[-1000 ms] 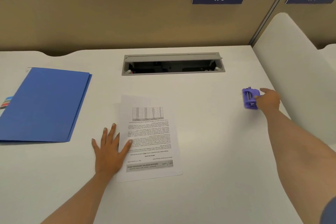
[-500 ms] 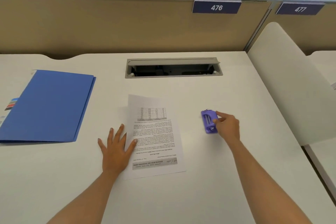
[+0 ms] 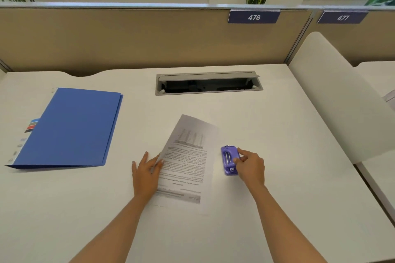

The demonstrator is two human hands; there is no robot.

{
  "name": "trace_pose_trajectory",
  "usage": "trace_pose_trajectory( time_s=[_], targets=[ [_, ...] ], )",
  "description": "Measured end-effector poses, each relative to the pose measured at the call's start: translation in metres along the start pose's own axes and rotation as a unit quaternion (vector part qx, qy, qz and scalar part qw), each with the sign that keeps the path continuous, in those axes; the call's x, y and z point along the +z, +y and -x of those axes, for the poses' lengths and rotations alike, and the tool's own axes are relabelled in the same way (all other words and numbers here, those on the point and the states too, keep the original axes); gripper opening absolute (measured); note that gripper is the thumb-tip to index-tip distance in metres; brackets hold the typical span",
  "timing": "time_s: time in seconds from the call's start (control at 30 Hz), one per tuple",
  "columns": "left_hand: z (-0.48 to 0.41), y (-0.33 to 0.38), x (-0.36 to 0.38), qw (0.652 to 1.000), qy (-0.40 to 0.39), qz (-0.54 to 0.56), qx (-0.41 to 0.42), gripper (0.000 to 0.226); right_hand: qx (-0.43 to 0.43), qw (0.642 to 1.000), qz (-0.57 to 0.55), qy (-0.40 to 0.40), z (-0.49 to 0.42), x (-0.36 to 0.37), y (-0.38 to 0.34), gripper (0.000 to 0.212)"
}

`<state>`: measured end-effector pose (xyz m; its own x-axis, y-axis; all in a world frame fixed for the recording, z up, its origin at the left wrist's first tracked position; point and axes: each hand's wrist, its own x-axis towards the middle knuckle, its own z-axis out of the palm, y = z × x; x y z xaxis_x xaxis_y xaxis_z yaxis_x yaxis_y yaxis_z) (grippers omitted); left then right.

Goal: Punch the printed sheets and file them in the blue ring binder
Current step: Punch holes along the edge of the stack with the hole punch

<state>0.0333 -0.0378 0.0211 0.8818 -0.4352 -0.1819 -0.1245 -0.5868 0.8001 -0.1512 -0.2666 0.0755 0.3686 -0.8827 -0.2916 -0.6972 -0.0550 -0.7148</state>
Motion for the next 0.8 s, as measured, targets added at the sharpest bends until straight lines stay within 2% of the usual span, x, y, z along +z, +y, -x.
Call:
trace_pose_trajectory(
  time_s=[0.07,0.13,0.23,0.33,0.63,0.8],
  targets=[
    [0.001,-0.003,-0.006,0.997,-0.017,0.044,-0.056,0.049,0.001,1.000,-0.002,-0.001,0.005,0.004,-0.003,0.040],
    [0.003,-0.007,-0.012,0.994,-0.022,0.091,-0.053,0.051,0.003,1.000,-0.005,-0.002,0.009,0.009,-0.005,0.040],
    [0.009,0.004,-0.020,0.981,0.001,0.188,-0.054,0.029,0.005,1.000,-0.009,-0.004,0.014,0.015,-0.008,0.040],
    [0.012,0.016,-0.020,0.967,0.012,0.245,-0.067,0.021,0.004,1.000,-0.012,-0.006,0.018,0.019,-0.011,0.040],
    [0.009,0.021,0.001,0.964,-0.005,0.240,-0.114,0.024,0.005,1.000,-0.019,-0.005,0.019,0.023,-0.011,0.040],
    [0.012,0.021,0.002,0.963,0.007,0.242,-0.116,0.018,0.002,1.000,-0.020,-0.008,0.020,0.024,-0.011,0.041]
  ],
)
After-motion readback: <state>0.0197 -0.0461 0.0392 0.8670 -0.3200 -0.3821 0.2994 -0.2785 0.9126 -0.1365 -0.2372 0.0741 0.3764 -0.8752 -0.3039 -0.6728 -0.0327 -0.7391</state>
